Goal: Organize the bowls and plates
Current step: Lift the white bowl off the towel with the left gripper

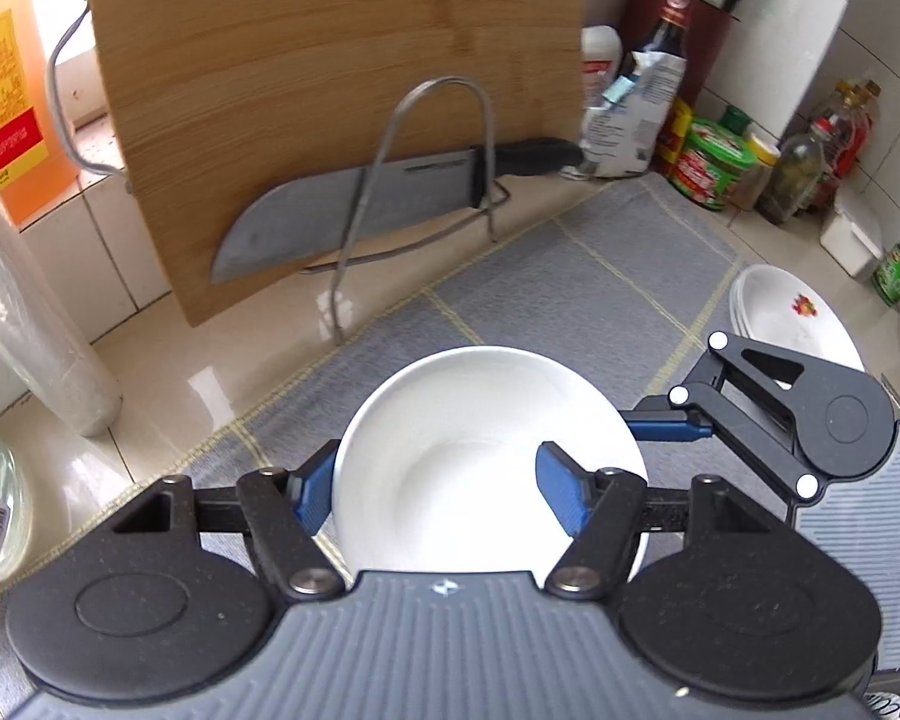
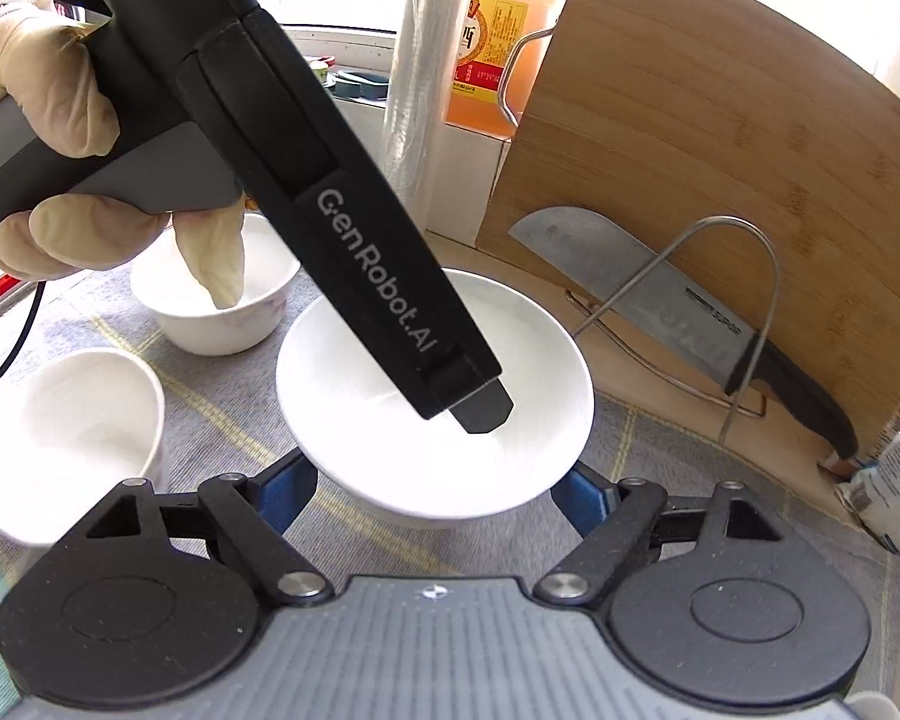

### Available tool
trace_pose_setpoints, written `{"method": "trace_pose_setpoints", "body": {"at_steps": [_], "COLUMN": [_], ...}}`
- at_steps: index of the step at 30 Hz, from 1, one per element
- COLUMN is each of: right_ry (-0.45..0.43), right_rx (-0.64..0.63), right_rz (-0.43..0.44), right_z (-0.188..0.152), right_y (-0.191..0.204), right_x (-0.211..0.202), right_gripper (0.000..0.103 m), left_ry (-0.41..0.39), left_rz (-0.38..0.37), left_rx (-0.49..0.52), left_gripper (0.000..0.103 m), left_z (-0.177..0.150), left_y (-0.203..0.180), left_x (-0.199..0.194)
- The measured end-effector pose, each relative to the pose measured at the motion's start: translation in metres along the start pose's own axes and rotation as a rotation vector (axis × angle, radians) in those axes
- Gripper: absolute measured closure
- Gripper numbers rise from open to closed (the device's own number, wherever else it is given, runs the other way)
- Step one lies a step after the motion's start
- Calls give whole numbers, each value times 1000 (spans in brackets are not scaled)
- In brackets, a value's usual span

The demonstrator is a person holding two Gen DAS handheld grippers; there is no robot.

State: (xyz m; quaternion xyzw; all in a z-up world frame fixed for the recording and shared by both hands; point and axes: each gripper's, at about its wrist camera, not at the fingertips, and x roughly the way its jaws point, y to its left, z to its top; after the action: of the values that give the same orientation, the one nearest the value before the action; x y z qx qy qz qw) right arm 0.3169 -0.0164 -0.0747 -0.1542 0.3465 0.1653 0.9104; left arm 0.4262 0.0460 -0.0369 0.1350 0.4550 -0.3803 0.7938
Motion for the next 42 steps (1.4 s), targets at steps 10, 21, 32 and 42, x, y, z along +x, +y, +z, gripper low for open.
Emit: {"method": "trace_pose_setpoints", "body": {"at_steps": [10, 21, 32, 42], "right_ry": [14, 23, 52, 83], "right_rx": [18, 38, 75, 116], "right_rz": [-24, -48, -63, -49], "right_z": [-36, -63, -90, -110], "right_y": [7, 2, -15, -24], "right_x": [-41, -66, -68, -60], "right_gripper": [15, 15, 15, 15], "left_ry": [7, 14, 21, 60], "left_rz": [-30, -60, -103, -123], "left_rx": [25, 39, 58, 63], "left_gripper": [35, 35, 34, 33], "left_z": [-15, -21, -20, -22], "left_y": [-44, -81, -107, -115], "left_x": [-8, -3, 17, 40]}}
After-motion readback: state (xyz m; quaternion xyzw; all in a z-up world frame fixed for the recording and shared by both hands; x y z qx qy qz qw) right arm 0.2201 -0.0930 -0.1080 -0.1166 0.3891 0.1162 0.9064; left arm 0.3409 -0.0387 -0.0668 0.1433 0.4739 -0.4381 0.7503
